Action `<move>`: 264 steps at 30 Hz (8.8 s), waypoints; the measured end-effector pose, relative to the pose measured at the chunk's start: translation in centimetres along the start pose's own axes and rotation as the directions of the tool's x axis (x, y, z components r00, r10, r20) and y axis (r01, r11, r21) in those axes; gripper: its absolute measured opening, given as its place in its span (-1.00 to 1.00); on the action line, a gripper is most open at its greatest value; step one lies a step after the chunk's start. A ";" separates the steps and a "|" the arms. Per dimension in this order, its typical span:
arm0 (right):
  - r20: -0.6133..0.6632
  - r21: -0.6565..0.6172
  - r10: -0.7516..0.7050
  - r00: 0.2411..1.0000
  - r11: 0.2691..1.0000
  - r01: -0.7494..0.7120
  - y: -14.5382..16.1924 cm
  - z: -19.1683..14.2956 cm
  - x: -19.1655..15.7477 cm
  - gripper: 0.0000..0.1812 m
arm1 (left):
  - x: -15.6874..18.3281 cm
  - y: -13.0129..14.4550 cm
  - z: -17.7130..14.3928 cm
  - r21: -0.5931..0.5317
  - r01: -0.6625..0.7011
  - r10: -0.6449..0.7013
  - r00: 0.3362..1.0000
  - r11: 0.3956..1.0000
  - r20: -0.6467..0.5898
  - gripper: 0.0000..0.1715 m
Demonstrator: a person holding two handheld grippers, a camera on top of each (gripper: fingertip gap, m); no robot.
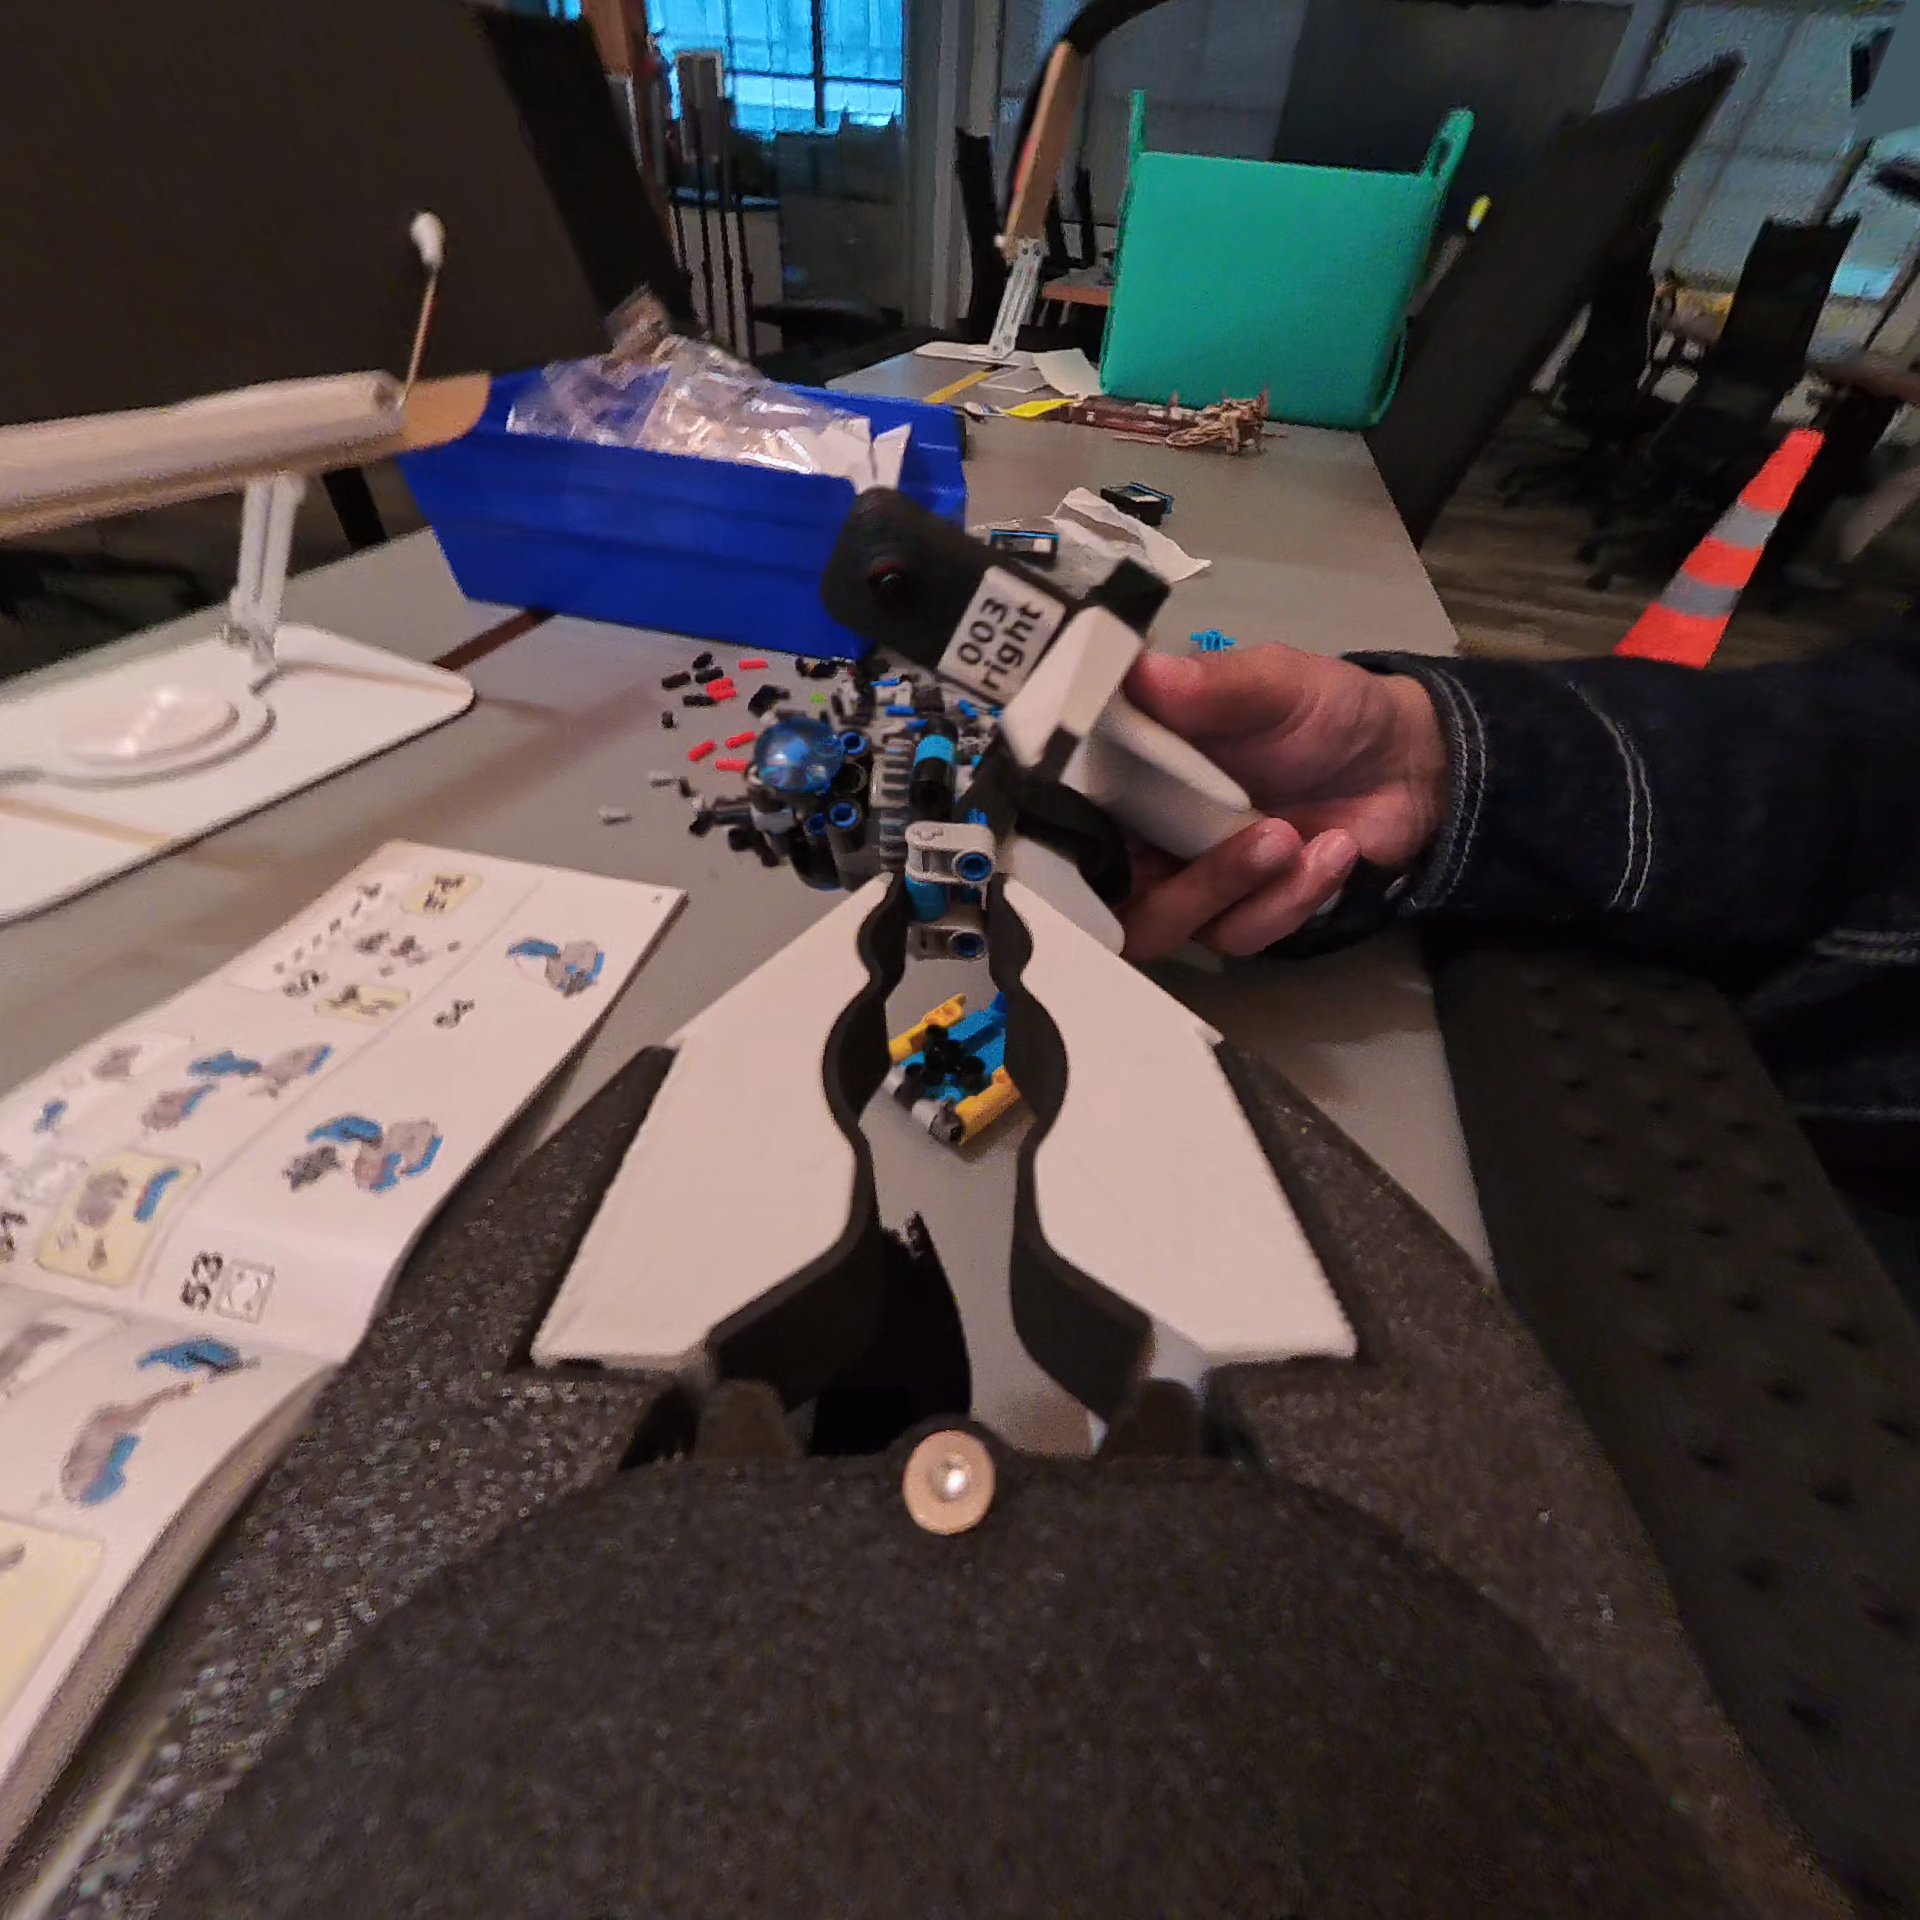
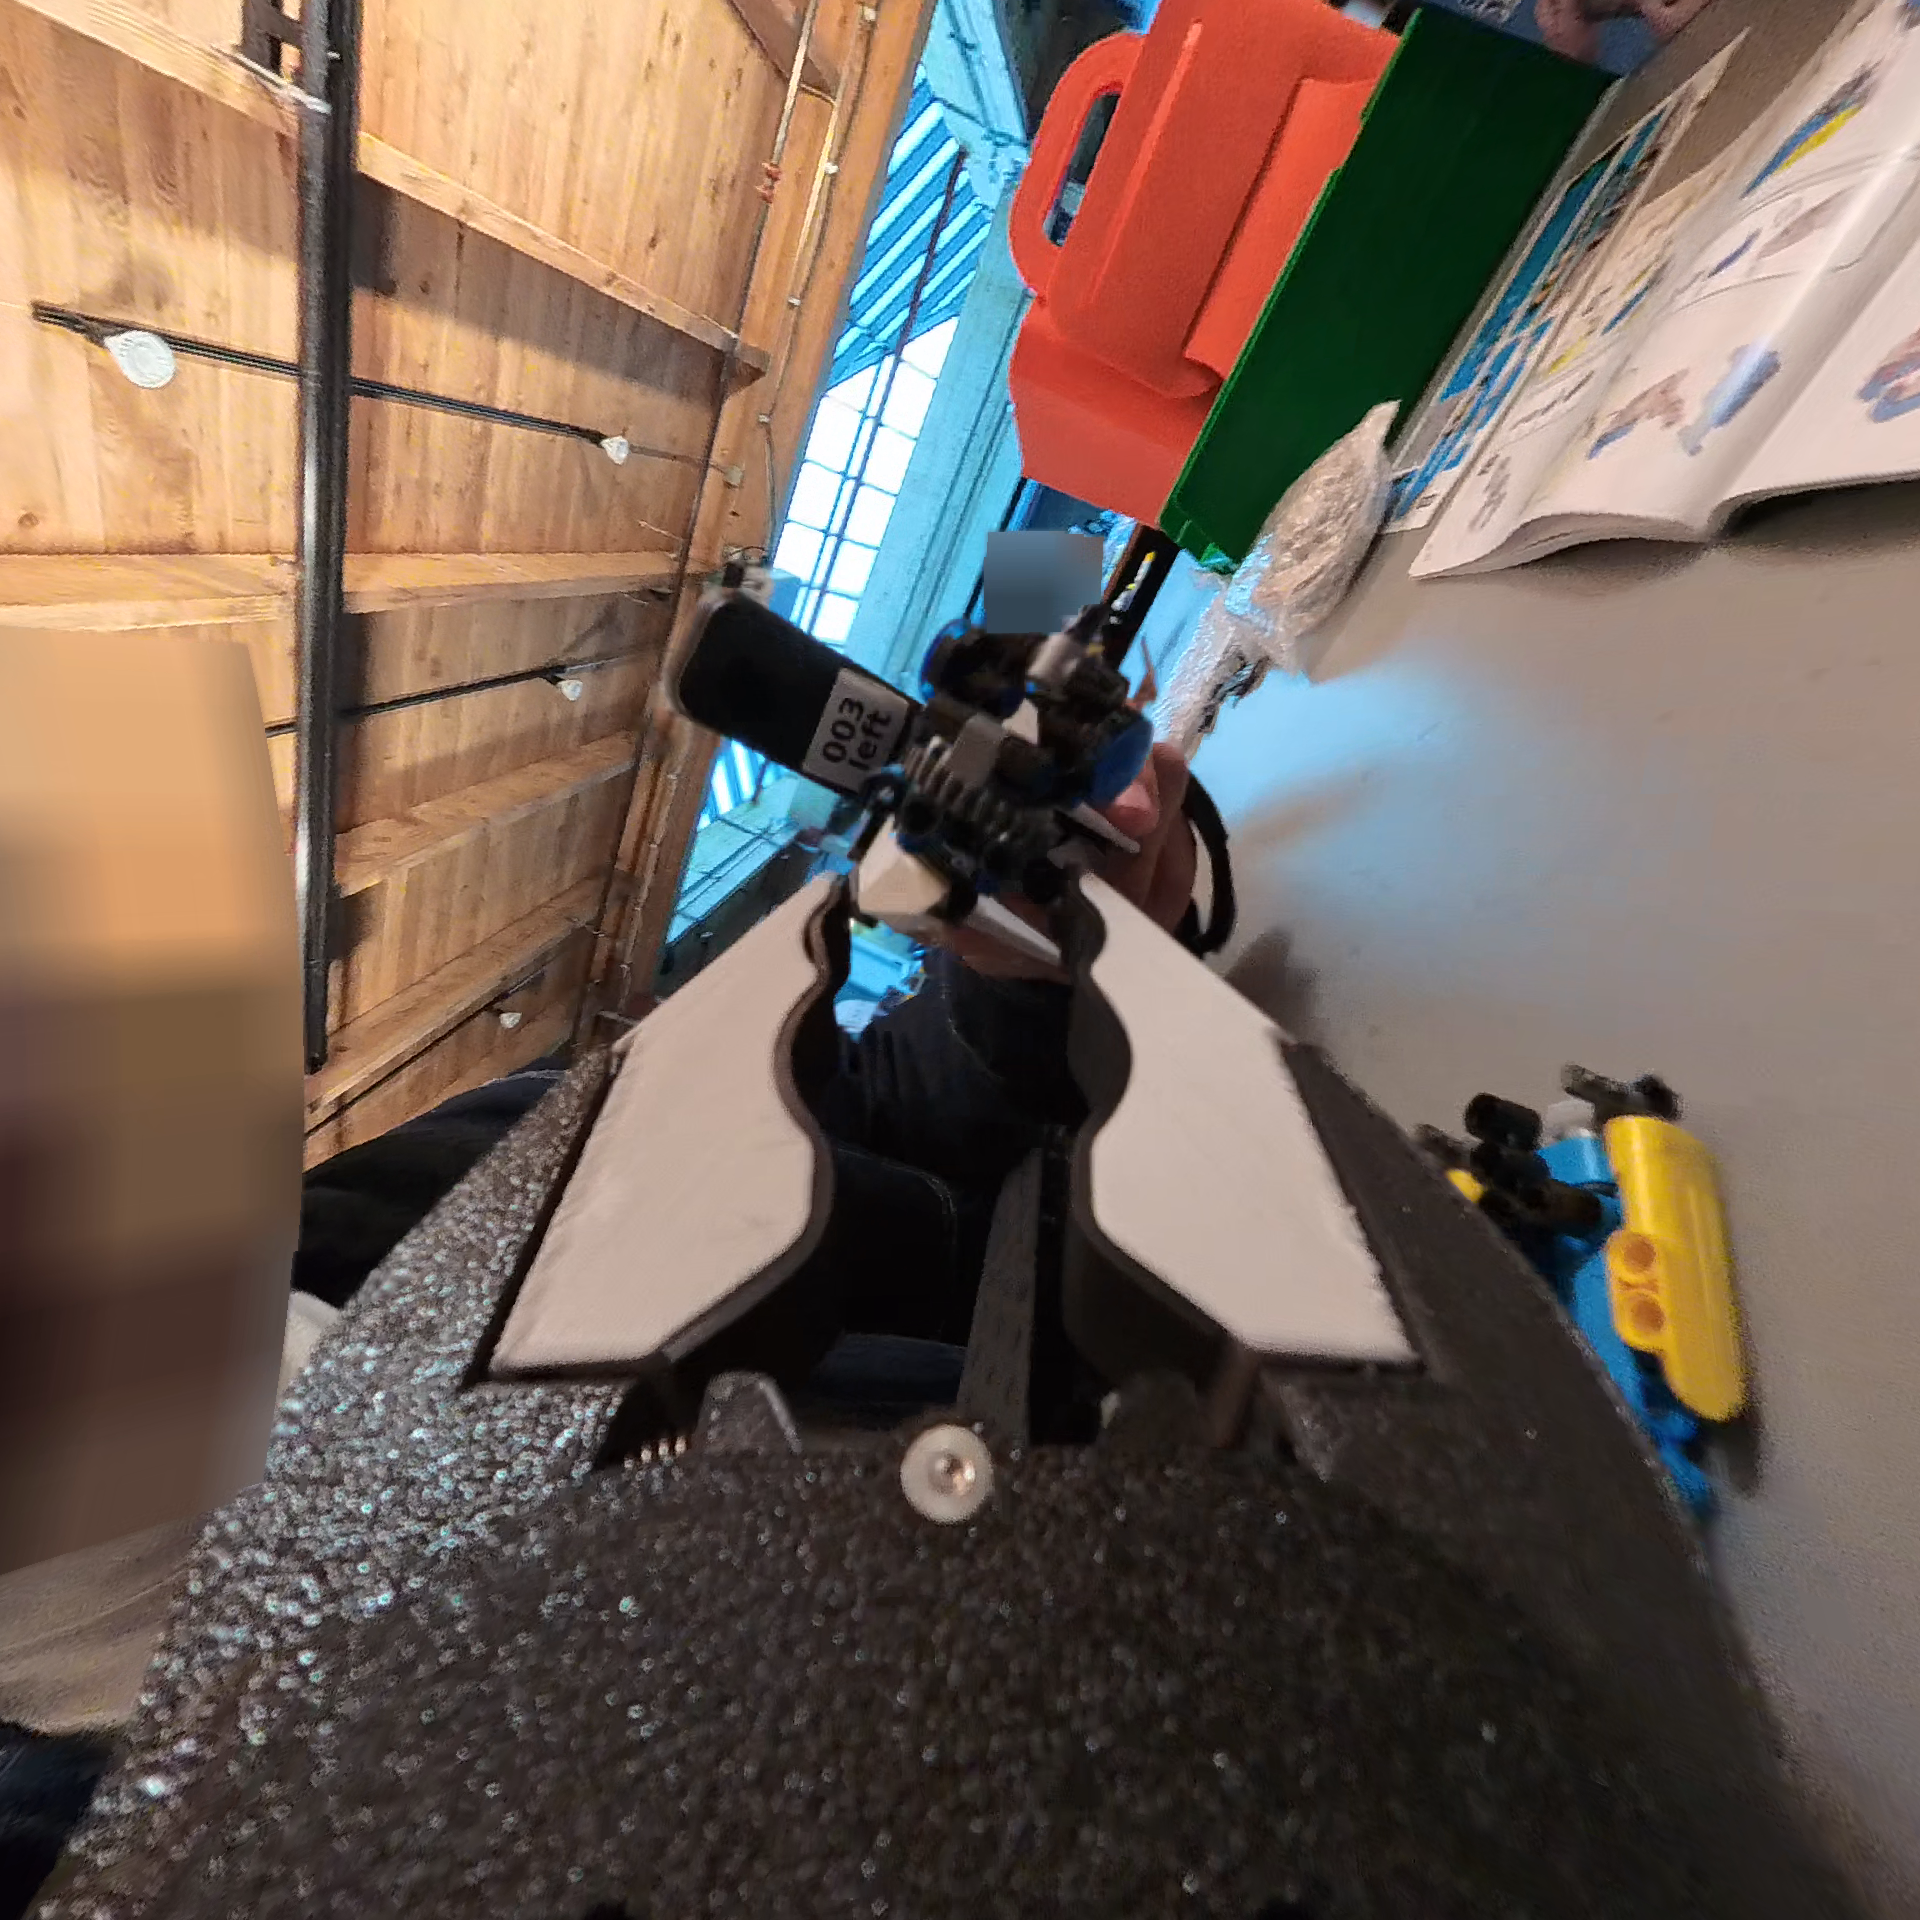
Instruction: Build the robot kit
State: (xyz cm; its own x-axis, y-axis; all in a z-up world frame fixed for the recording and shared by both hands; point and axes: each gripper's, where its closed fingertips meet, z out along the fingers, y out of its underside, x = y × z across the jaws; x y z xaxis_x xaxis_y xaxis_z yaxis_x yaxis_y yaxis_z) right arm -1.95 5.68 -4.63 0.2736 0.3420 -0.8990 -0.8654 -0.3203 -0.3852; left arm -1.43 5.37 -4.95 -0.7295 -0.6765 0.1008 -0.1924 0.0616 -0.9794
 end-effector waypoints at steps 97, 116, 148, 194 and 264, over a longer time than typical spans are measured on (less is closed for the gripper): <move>-0.328 -0.779 -0.944 0.021 0.283 0.559 2.0 -6.3 4.9 -0.61 | -2.9 6.1 2.0 -0.284 0.194 -0.142 0.971 0.939 0.194 -0.83; -0.122 -0.845 -0.872 0.475 0.342 0.411 2.1 -7.0 10.4 -0.48 | -3.8 7.8 0.2 -0.398 0.167 -0.077 0.969 0.902 0.233 -0.83; -0.393 -0.683 -0.854 -0.340 0.023 0.730 -1.9 -0.1 0.7 -0.53 | -0.1 0.1 -0.5 -0.010 0.392 -0.392 0.919 0.920 -0.042 -0.73; -0.364 -0.529 -0.926 -0.102 0.116 0.840 -0.4 -1.0 0.0 -0.70 | 1.8 0.1 -0.7 -0.113 -0.406 0.419 0.895 0.907 0.150 -0.81; -0.355 -0.398 -0.637 0.684 0.765 0.506 0.6 -3.6 3.0 -0.85 | -2.0 1.8 -2.4 -0.112 -0.079 0.087 0.994 0.991 0.069 -0.70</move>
State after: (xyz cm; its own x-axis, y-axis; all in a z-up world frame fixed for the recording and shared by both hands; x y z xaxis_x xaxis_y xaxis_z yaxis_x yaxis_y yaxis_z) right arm -0.18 3.36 -8.32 0.8874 0.1245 -0.4439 -0.3569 -0.4239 -0.8324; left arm -1.93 8.63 -6.53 -0.6965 -0.7175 0.0031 -0.2068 0.1966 -0.9584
